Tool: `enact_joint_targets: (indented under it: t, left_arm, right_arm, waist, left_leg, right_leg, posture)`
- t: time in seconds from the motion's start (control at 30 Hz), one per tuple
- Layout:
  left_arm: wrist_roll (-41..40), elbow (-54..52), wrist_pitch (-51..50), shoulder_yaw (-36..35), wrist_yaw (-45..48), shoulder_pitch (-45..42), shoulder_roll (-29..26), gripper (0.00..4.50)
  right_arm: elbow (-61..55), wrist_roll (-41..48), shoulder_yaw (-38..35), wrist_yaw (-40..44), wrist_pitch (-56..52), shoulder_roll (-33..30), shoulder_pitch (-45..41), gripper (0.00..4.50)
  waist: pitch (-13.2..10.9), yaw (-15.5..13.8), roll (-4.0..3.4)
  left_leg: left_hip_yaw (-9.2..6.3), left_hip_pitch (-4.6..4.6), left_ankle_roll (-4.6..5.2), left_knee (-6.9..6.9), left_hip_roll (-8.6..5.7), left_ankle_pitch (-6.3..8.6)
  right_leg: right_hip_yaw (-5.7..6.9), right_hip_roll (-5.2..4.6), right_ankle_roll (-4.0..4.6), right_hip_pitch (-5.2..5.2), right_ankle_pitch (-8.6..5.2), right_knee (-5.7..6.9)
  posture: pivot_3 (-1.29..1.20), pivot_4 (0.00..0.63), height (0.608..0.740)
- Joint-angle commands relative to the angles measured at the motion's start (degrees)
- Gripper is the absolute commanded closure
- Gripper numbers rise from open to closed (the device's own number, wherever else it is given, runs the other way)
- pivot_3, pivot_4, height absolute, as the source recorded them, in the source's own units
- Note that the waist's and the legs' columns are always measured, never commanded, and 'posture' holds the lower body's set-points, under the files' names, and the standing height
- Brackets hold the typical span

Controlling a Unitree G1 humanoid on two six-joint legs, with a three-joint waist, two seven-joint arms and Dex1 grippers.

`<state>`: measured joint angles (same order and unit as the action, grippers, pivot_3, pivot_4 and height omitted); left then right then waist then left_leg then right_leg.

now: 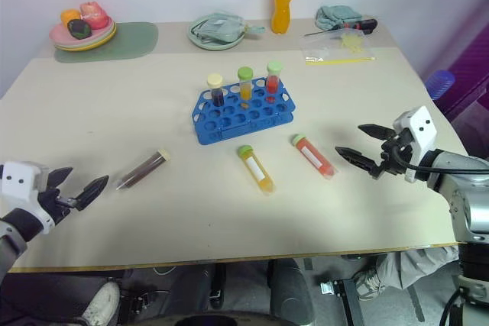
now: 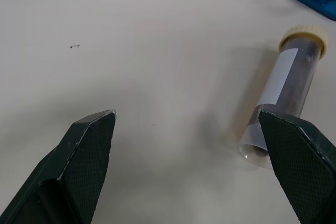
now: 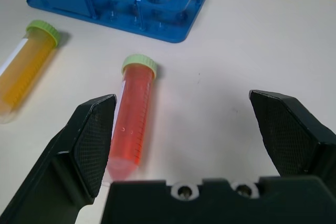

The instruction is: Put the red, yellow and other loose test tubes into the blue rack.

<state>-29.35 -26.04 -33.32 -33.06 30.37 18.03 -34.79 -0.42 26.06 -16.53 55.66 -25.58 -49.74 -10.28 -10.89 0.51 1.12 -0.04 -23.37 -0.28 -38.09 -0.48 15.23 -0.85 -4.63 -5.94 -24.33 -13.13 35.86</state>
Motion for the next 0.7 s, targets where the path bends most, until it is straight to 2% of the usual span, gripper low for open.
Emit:
enact_joint_targets:
  t: [0.03, 0.4, 0.57, 0.7]
  left_arm:
    - [-0.81, -2.05, 0.18, -1.53, -0.25, -0.36, -0.36, 0.05]
    - [-2.86, -2.36, -0.08, 3.73, 1.00, -6.79, -0.87, 0.05]
    - [-3.74, -2.23, -0.55, 11.55, 5.69, -13.19, -3.22, 0.05]
    - [-4.09, -4.67, -0.26, 23.36, 14.00, -20.39, -6.03, 0.05]
  right_arm:
    - [-0.83, 0.36, -0.81, -0.13, 1.03, 0.13, -0.99, 0.00]
    - [-8.84, 2.06, -3.98, -3.67, -5.71, -1.21, 3.51, 0.00]
    - [-17.57, 6.35, -4.36, -9.80, -17.03, -1.21, 0.79, 0.00]
    - [-25.27, 6.38, 3.30, -15.72, -33.34, -5.72, -5.14, 0.00]
  waist:
    - [0.00, 0.01, 0.00]
    - [0.00, -0.33, 0.00]
    - [0.00, -0.09, 0.00]
    - [-0.01, -0.07, -0.04]
  left_leg:
    - [0.00, 0.00, 0.00, 0.00, 0.00, 0.00]
    - [-0.01, 0.00, 0.00, -0.03, -0.01, 0.00]
    - [0.00, 0.01, 0.00, -0.06, -0.02, 0.00]
    - [-0.01, 0.00, 0.00, -0.08, -0.03, 0.00]
  right_leg:
    - [0.00, 0.00, 0.00, 0.00, 0.00, 0.00]
    - [0.00, 0.01, -0.01, 0.02, 0.01, 0.03]
    - [-0.01, 0.02, -0.02, 0.02, 0.01, 0.09]
    - [0.00, 0.04, -0.01, 0.01, 0.01, 0.11]
  posture:
    - [0.00, 0.150, 0.740]
    - [0.00, 0.150, 0.740]
    - [0.00, 0.150, 0.740]
    - [0.00, 0.150, 0.740]
